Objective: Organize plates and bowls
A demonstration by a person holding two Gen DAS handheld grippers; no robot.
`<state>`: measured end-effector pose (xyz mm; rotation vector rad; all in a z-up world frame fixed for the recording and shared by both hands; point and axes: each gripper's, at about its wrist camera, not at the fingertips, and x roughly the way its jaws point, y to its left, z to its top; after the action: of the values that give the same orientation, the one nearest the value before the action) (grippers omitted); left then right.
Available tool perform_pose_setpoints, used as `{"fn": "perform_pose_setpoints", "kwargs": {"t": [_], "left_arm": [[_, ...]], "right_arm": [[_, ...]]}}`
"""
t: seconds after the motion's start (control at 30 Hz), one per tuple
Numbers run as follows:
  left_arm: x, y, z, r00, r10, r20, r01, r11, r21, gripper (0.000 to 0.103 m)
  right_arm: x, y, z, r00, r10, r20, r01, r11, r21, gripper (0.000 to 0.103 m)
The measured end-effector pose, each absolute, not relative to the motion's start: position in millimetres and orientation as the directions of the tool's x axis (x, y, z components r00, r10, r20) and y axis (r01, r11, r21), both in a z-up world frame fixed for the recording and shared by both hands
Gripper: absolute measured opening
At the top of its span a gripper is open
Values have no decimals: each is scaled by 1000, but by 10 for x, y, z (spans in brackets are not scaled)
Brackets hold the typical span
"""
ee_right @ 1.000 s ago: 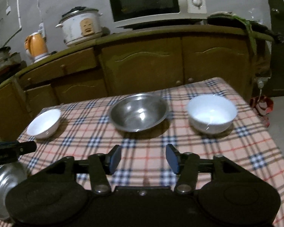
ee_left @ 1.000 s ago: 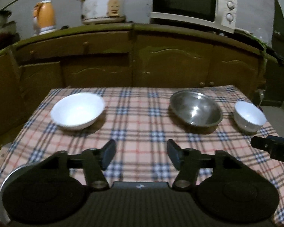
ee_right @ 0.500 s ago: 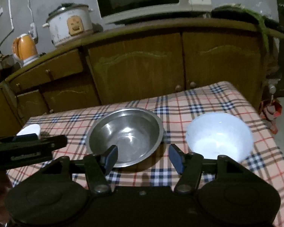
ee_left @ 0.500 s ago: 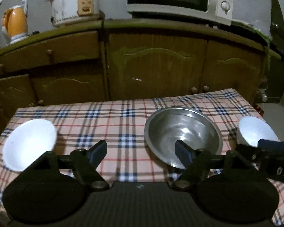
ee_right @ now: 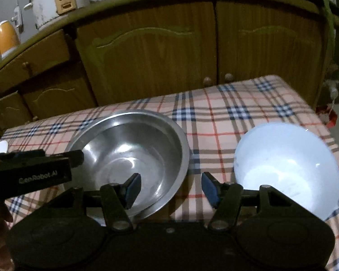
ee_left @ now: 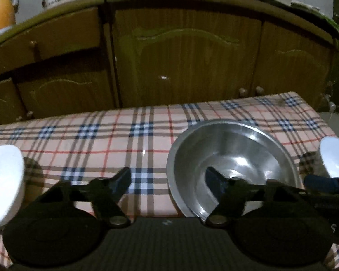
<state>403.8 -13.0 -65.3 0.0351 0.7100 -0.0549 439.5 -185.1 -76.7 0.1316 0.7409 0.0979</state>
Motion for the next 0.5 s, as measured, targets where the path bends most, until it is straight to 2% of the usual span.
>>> {"fn": "perform_pose_setpoints", "kwargs": {"t": [0.03,0.07,0.1,0.13,0.17,0.27,0.5], "left_arm": [[4057,-133,-675,751,-40,-659,65,998,13,60],[4070,-132,-690,747,-44,-664,68,998,10,47],[4082,-123,-700,743,-52,-667,72,997,2,35],[4082,-117,-711,738,-61,-672,77,997,-6,30],[4081,-112,-719,736,-68,-673,83,996,-10,23],[4051,-67,-730,735,-69,-674,75,997,-20,19],[3780,-22,-534,749,-84,-657,66,996,-51,18]], "right_arm": [[4402,-1849,-782,740,134,-659,-44,987,152,73],[4407,-1842,-787,745,130,-654,-45,988,145,67],[4417,-1843,-790,749,129,-649,-48,989,142,52],[4426,-1843,-787,750,138,-647,-55,988,146,42],[4440,-1842,-787,744,138,-654,-52,988,149,27],[4421,-1867,-773,750,144,-646,-54,986,157,24],[4146,-1872,-562,781,162,-603,-71,983,172,24]]}}
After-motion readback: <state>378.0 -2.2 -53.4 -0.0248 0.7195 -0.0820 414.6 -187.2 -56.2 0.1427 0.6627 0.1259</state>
